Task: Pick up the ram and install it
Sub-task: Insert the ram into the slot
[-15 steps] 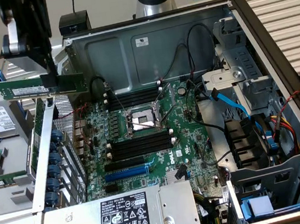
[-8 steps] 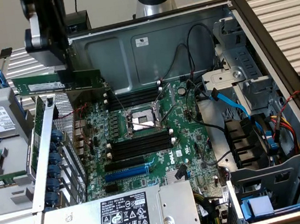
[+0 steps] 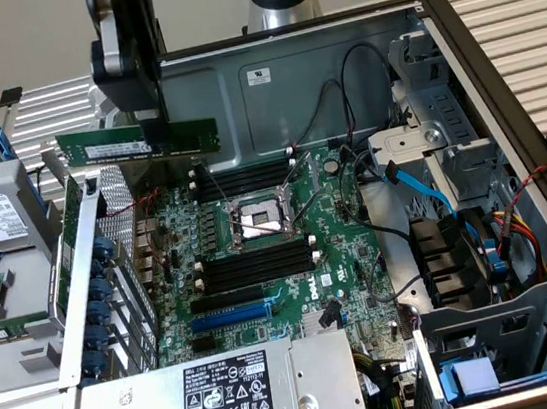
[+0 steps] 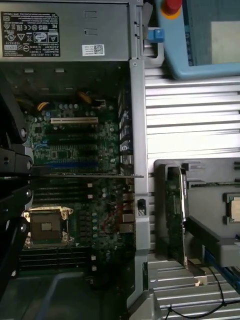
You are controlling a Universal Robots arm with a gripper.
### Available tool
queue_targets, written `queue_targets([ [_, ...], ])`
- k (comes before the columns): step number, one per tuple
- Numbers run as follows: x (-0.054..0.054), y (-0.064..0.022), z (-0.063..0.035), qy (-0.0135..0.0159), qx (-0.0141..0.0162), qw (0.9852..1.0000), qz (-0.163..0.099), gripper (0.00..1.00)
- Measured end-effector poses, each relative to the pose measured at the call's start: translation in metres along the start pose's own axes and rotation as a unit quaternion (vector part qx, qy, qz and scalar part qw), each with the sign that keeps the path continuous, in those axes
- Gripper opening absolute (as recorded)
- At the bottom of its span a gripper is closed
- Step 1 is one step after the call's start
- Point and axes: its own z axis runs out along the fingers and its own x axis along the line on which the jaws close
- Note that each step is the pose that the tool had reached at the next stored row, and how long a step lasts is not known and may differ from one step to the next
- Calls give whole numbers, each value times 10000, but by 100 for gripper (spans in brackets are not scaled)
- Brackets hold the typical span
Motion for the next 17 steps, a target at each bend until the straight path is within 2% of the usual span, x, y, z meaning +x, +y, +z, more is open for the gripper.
queue_targets([
  [2, -4, -50, -3, 0, 35, 10000, -1, 13],
  [3, -6, -73, -6, 0, 65, 10000, -1, 13],
  [10, -51, -237, -4, 25, 308, 9995, -4, 13],
  [11, -69, -265, -1, 29, 331, 9994, -4, 13],
  [15, -149, -349, 13, 39, 386, 9992, -7, 13],
  [17, -183, -367, 16, 40, 402, 9992, -14, 13],
])
